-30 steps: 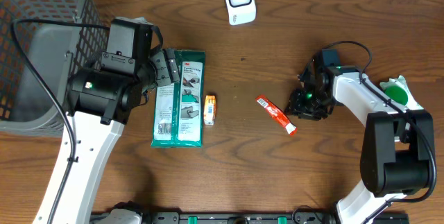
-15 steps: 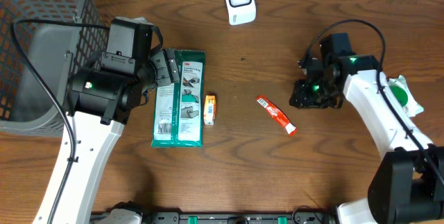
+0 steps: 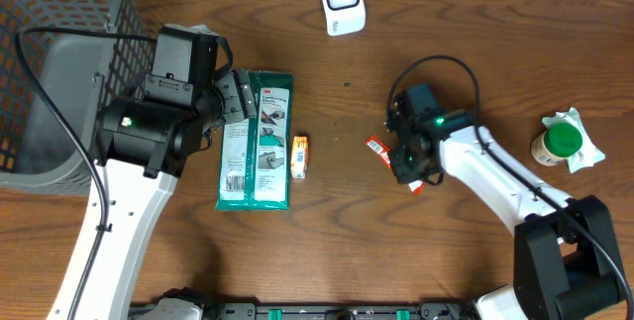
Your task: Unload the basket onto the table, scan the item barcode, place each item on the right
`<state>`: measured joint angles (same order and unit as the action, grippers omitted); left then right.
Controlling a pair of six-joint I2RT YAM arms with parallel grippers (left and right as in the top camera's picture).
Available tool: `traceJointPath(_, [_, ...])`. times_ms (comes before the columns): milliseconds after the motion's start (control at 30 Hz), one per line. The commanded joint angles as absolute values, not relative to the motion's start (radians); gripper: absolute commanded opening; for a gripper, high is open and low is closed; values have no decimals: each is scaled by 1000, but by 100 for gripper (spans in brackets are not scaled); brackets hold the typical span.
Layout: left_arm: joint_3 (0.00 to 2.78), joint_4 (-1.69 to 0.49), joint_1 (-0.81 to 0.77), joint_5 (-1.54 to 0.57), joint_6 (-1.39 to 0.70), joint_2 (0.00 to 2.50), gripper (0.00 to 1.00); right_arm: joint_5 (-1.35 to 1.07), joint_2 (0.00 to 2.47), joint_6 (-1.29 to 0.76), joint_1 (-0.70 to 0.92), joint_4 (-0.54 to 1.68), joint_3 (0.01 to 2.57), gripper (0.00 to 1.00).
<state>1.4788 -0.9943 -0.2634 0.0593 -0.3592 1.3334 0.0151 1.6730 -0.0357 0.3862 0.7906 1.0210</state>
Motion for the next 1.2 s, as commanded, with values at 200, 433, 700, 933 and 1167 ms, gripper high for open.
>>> traceJointPath(200, [1494, -997, -258, 72, -349, 1335, 86, 167, 1676, 9, 476, 732, 941, 25])
traceJointPath(433, [1494, -997, -258, 72, -349, 1336, 86, 212, 1676, 9, 482, 643, 862, 25])
traceJointPath(700, [1494, -997, -258, 72, -349, 1336, 86, 208, 1676, 9, 482, 566, 788, 20])
traceJointPath(933, [1494, -997, -258, 72, -349, 1336, 86, 203, 1673, 6, 481, 576, 851, 50])
traceJointPath(1167, [1494, -997, -258, 72, -349, 1335, 87, 166, 1671, 5, 482, 695, 991, 47])
